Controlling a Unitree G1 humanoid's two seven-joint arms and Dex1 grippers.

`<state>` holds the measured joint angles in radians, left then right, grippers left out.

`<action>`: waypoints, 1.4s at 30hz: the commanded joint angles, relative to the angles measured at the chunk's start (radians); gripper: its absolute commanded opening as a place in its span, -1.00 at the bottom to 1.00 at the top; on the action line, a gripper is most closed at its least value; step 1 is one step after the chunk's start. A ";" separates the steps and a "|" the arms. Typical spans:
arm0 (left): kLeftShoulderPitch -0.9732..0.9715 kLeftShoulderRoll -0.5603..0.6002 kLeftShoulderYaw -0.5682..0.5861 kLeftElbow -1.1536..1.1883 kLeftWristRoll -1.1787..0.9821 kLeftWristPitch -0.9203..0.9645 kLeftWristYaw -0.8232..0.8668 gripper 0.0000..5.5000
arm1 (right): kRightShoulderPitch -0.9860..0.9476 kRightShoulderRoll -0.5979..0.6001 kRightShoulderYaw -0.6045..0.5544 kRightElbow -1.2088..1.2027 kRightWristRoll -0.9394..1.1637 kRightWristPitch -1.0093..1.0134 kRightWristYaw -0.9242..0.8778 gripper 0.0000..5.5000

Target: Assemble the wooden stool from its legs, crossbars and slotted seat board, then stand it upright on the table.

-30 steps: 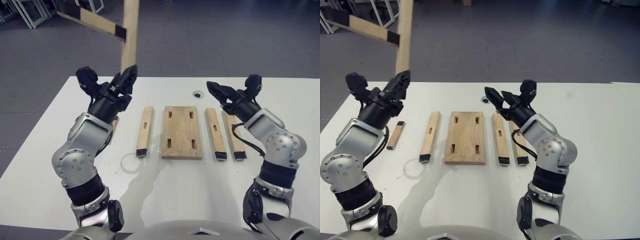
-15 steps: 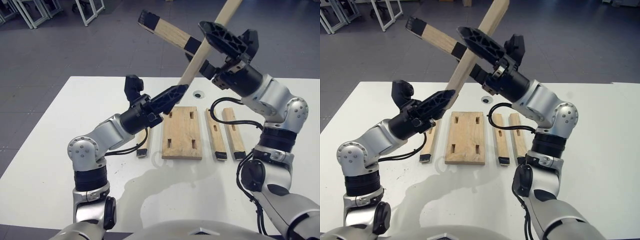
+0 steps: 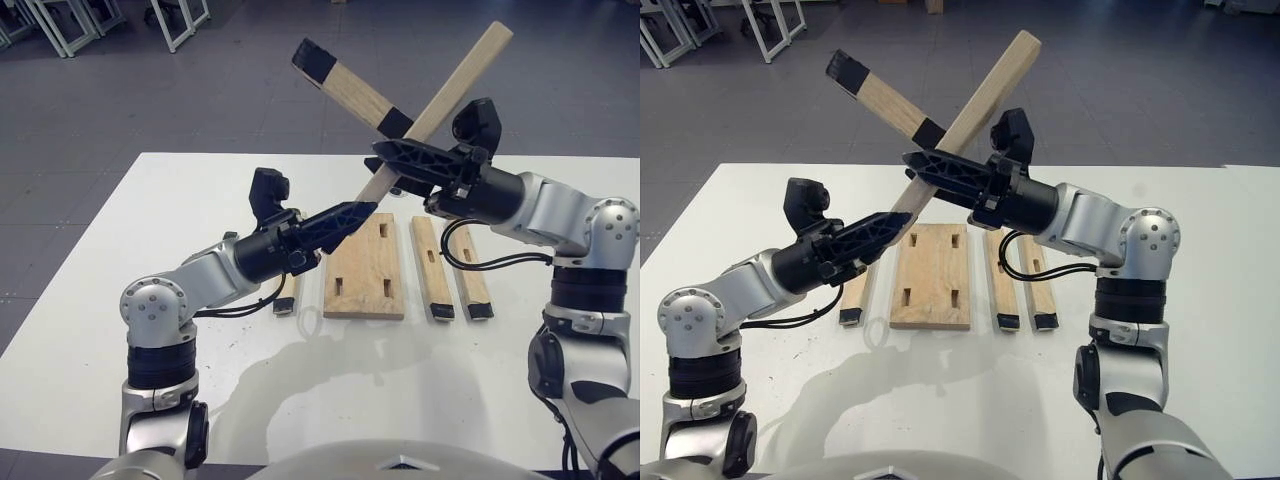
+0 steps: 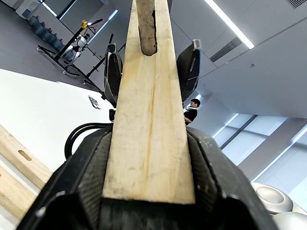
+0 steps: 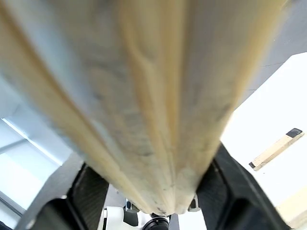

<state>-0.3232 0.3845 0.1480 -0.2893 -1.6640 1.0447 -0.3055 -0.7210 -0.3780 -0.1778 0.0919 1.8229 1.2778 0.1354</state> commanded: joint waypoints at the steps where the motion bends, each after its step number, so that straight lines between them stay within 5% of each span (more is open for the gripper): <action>1: 0.015 0.012 -0.017 -0.006 0.031 -0.015 0.000 -0.26 | 0.006 -0.009 0.014 -0.015 0.037 -0.023 0.024 -0.22; 5: 0.037 0.026 -0.030 -0.024 0.069 -0.023 -0.028 -0.26 | 0.010 -0.018 0.026 -0.008 0.059 -0.031 0.023 -0.22; 17: 0.007 0.256 0.155 0.064 0.154 -0.070 -0.120 0.57 | 0.052 -0.081 0.002 0.012 -0.055 -0.074 0.084 -0.26; 19: 0.000 0.335 -0.009 0.013 0.466 -0.136 -0.126 0.60 | 0.048 -0.083 -0.007 0.016 -0.082 -0.081 0.106 -0.26; 22: -0.052 0.450 -0.407 -0.035 1.021 -0.291 -0.132 0.60 | 0.024 -0.088 -0.026 0.035 -0.123 -0.096 0.133 -0.26; 26: -0.138 0.447 -0.726 0.004 1.478 -0.458 -0.174 0.60 | -0.004 -0.096 -0.048 0.064 -0.153 -0.117 0.143 -0.26; 32: -0.158 0.378 -0.843 0.075 1.728 -0.557 -0.250 0.60 | 0.000 -0.075 -0.065 0.061 -0.189 -0.126 0.145 -0.26; 42: -0.084 0.296 -0.804 0.072 1.817 -0.579 -0.334 0.60 | 0.001 -0.050 -0.082 0.065 -0.242 -0.141 0.141 -0.26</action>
<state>-0.4331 0.6796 -0.6610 -0.2126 0.1341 0.4661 -0.6047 -0.6953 -0.4361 -0.2477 0.1600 1.5946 1.1510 0.2761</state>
